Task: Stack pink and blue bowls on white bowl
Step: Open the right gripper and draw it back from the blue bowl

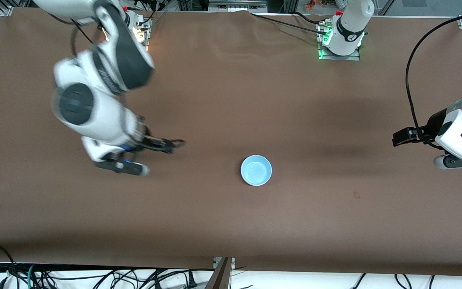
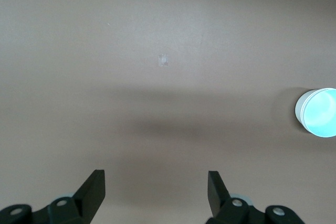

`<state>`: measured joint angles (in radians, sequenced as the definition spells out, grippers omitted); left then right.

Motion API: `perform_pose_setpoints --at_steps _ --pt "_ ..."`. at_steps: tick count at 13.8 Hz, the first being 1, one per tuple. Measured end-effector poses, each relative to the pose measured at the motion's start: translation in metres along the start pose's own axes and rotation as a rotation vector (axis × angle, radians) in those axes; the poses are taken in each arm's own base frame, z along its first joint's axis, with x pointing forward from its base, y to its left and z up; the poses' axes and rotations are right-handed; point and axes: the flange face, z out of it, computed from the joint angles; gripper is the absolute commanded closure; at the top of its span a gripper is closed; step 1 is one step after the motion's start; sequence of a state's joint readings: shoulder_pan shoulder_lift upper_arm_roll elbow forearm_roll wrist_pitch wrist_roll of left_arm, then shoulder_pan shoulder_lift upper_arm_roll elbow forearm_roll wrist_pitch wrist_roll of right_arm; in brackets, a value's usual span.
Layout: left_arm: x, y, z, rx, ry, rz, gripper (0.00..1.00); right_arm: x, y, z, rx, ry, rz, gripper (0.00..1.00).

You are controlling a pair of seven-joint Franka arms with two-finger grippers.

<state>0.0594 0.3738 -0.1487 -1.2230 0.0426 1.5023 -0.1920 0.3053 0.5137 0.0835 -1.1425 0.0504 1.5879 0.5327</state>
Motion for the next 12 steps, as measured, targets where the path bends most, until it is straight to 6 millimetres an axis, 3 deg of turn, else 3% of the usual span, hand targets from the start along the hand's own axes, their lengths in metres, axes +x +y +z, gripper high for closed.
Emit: perform_pose_setpoints --at_steps 2,4,8,10,12 --pt "0.000 0.000 0.000 0.000 0.000 0.000 0.13 -0.022 0.049 -0.031 -0.009 -0.008 -0.044 0.00" --pt "0.000 0.000 0.000 0.000 0.000 0.000 0.13 -0.054 0.093 -0.049 -0.023 -0.017 -0.075 0.00" --pt "0.000 0.000 0.000 0.000 -0.001 0.000 0.13 -0.105 0.171 -0.064 -0.031 -0.005 -0.130 0.00" --pt "0.000 0.000 0.000 0.000 -0.001 -0.001 0.13 -0.114 0.189 -0.068 -0.028 0.006 -0.146 0.00" --pt "0.000 -0.001 0.000 0.000 -0.001 -0.001 0.13 -0.113 0.190 -0.071 -0.032 0.019 -0.154 0.00"
